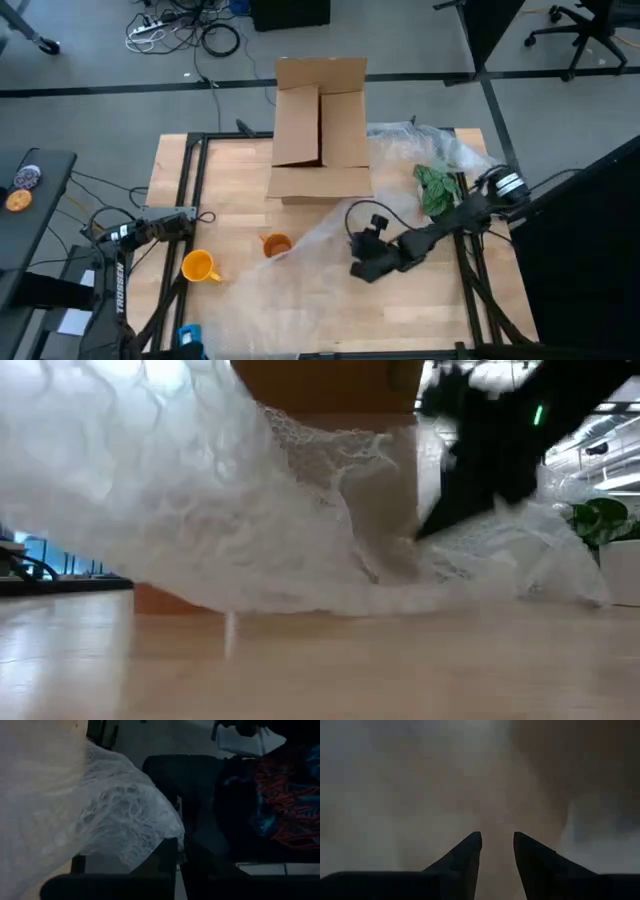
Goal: Wrap mug
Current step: Wrap the orange cup with the bubble wrap
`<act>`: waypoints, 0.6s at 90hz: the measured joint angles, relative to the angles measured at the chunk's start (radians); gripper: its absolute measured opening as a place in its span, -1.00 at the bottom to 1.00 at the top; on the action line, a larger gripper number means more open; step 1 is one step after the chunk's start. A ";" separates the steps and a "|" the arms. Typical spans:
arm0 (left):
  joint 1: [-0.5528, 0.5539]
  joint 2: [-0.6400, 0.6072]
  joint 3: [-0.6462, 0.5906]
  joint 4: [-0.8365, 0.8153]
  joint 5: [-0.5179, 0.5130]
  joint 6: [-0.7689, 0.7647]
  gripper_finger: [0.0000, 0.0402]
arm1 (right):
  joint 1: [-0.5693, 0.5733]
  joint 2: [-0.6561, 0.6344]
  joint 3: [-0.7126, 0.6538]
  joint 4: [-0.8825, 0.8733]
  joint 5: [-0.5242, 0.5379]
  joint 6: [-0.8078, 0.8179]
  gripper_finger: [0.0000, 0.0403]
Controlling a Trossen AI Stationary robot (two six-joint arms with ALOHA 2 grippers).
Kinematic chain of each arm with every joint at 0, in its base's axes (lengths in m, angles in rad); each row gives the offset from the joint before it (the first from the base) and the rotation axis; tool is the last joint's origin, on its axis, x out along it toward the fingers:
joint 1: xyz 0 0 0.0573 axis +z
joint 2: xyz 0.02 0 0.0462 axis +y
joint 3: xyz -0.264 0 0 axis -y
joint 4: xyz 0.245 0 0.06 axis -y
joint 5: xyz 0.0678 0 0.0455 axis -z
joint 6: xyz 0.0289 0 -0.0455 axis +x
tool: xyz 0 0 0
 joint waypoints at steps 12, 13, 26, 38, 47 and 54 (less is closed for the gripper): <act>0.000 0.000 0.001 -0.041 -0.010 -0.001 -1.00 | 0.007 0.069 0.005 0.000 -0.274 0.018 -0.51; 0.000 0.000 0.001 -0.043 -0.012 -0.001 -1.00 | 0.011 0.071 0.007 -0.001 -0.300 0.019 -0.52; 0.000 0.000 0.001 -0.056 -0.028 -0.012 -1.00 | 0.108 0.070 0.050 0.008 -0.562 0.140 -0.56; 0.004 0.000 0.002 -0.064 -0.041 -0.061 -1.00 | 0.215 0.023 0.117 0.042 -0.651 0.162 -0.61; 0.005 0.000 0.002 -0.068 -0.043 -0.064 -1.00 | 0.264 -0.047 0.162 0.046 -0.538 0.117 -0.64; 0.006 0.000 0.002 -0.069 -0.046 -0.063 -1.00 | 0.276 -0.084 0.159 -0.050 -0.396 0.104 -0.67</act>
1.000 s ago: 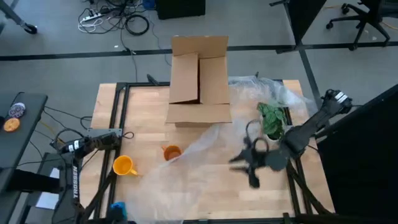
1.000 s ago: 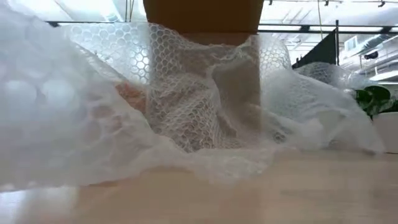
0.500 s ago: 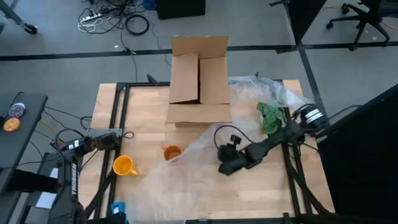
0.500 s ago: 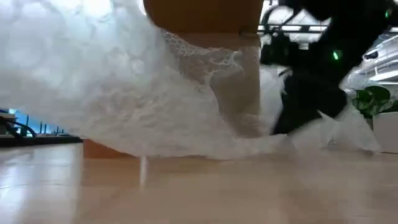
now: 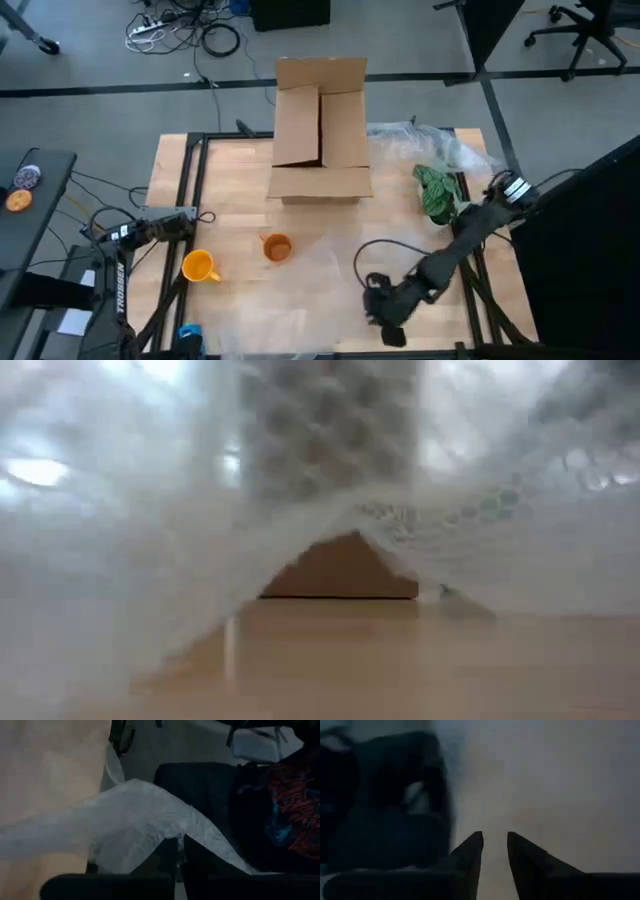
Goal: Wrap mug
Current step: Wrap the orange cup with the bubble wrap
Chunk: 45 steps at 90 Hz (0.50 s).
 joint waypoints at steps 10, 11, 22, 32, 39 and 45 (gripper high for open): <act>0.000 0.000 0.000 -0.021 0.000 0.000 -1.00 | -0.015 -0.043 0.002 -0.147 0.172 0.030 -0.69; 0.000 0.000 0.000 -0.025 0.000 0.000 -1.00 | -0.018 -0.046 0.002 -0.164 0.182 0.038 -0.70; 0.000 0.000 0.000 -0.127 -0.065 0.000 -1.00 | -0.058 -0.033 -0.045 -0.321 0.169 0.159 -0.72; 0.000 0.001 0.000 -0.222 -0.151 0.000 -1.00 | -0.072 -0.031 -0.108 -0.371 -0.011 0.245 -0.73; 0.011 0.003 0.000 -0.267 -0.195 0.000 -1.00 | -0.067 -0.022 -0.149 -0.434 -0.112 0.310 -0.74; 0.019 0.004 -0.001 -0.304 -0.221 0.001 -1.00 | -0.056 -0.024 -0.168 -0.435 -0.147 0.365 -0.75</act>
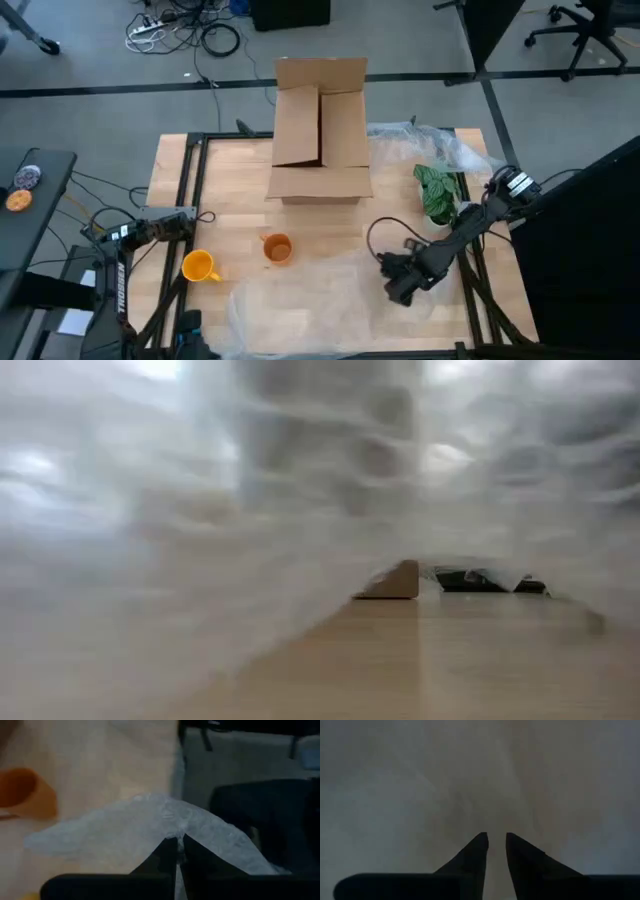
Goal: Wrap mug
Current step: Wrap the orange cup with the bubble wrap
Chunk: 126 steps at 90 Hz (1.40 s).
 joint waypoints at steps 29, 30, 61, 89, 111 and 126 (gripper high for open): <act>0.072 0.000 -0.001 -0.094 0.056 -0.023 -0.95 | 0.032 -0.002 0.008 -0.118 -0.051 0.122 -0.75; 0.075 0.000 -0.001 -0.094 0.060 -0.024 -0.94 | 0.032 -0.002 0.014 -0.123 -0.052 0.122 -0.75; 0.095 0.000 -0.001 -0.091 0.071 -0.022 -0.79 | 0.043 -0.004 0.246 -0.161 0.261 -0.125 -0.75; 0.092 0.002 -0.001 -0.072 0.073 -0.028 -0.79 | 0.021 0.006 0.168 0.753 0.645 -0.787 -0.74; 0.083 0.007 -0.067 -0.032 0.121 -0.027 -0.79 | -0.106 0.075 0.132 1.151 0.441 -0.981 -0.74; 0.079 0.008 -0.108 -0.049 0.141 -0.050 -0.79 | -0.179 0.178 0.233 1.159 0.347 -0.998 -0.71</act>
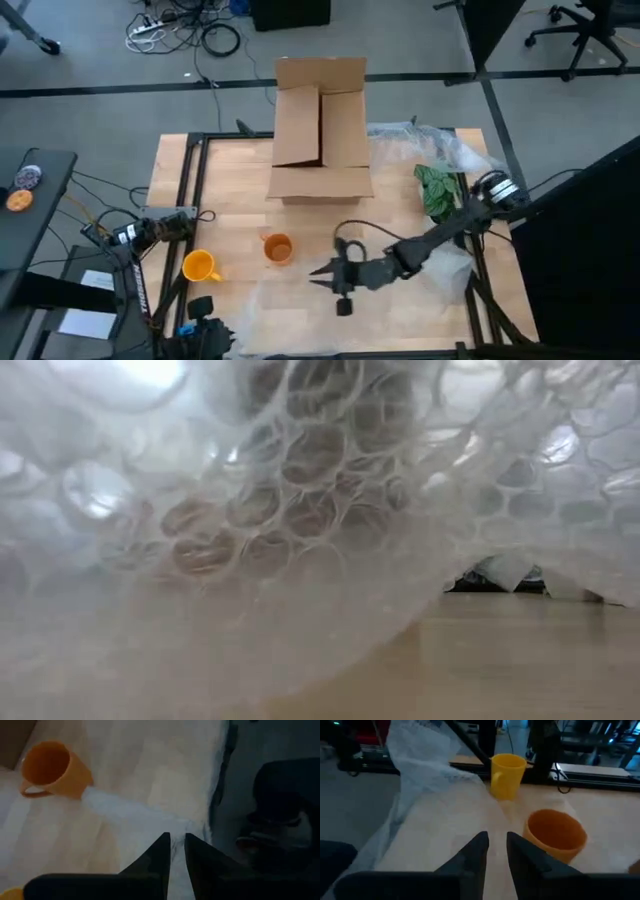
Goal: Wrap mug
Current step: Wrap the orange cup with the bubble wrap
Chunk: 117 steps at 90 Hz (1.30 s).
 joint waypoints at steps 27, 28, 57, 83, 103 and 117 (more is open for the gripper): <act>-0.005 0.000 -0.007 0.018 0.057 -0.014 -0.79 | -0.060 0.194 0.248 -0.129 -0.014 -0.037 -0.39; -0.006 0.000 -0.007 0.019 0.061 -0.016 -0.79 | -0.061 0.199 0.257 -0.140 -0.013 -0.034 -0.37; -0.042 0.000 -0.007 0.016 0.102 -0.076 -0.79 | -0.152 0.363 0.525 -0.428 -0.022 -0.002 -0.20; -0.061 -0.001 -0.007 0.013 0.068 -0.082 -0.79 | -0.209 0.416 0.583 -0.559 -0.191 0.048 -0.21; -0.063 -0.001 -0.007 0.007 0.029 -0.076 -0.79 | -0.232 0.415 0.573 -0.531 -0.244 -0.018 -0.36; -0.066 -0.001 -0.007 -0.013 0.024 -0.076 -0.79 | -0.256 0.416 0.573 -0.556 -0.299 -0.025 -0.51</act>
